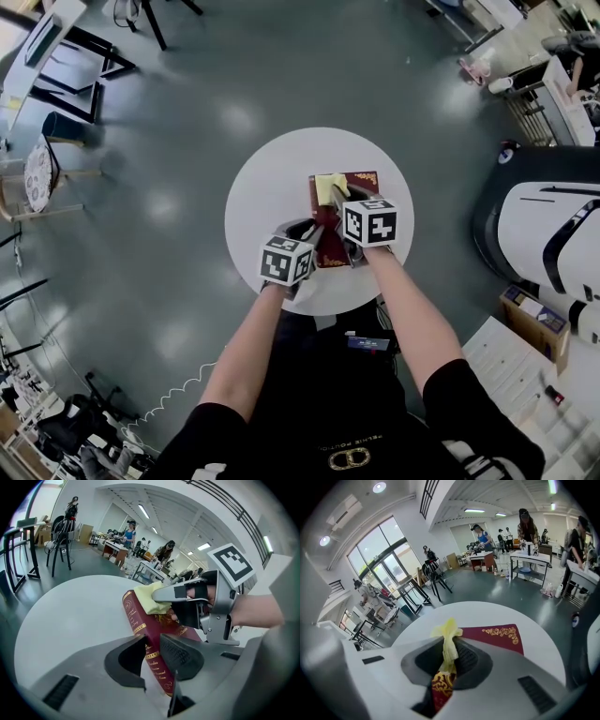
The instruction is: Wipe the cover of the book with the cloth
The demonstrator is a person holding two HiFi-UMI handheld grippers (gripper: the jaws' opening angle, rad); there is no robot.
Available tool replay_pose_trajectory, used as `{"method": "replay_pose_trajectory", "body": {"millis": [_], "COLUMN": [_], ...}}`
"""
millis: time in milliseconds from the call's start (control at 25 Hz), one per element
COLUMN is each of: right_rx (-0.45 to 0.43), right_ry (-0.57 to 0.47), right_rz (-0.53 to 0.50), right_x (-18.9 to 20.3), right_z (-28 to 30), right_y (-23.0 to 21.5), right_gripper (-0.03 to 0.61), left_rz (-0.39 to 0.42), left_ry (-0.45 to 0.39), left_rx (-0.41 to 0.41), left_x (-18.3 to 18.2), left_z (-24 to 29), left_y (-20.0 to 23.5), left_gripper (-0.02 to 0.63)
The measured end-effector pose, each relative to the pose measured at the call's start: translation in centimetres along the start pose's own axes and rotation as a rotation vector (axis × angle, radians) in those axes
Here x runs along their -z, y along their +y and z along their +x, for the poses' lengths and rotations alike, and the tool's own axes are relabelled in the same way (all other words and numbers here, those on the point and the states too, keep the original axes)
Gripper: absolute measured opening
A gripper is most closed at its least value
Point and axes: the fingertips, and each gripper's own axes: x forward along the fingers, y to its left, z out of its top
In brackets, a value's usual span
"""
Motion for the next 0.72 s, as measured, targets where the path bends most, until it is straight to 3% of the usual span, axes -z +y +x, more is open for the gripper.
{"method": "replay_pose_trajectory", "body": {"millis": [720], "right_rx": [0.087], "right_ry": [-0.020], "right_rz": [0.024], "right_x": [0.0], "right_z": [-2.8], "right_y": [-5.5], "right_gripper": [0.087], "left_rz": [0.015], "left_ry": [0.017], "left_rx": [-0.019], "left_x": [-0.1], "left_z": [0.0], "left_y": [0.1], "left_gripper": [0.097]}}
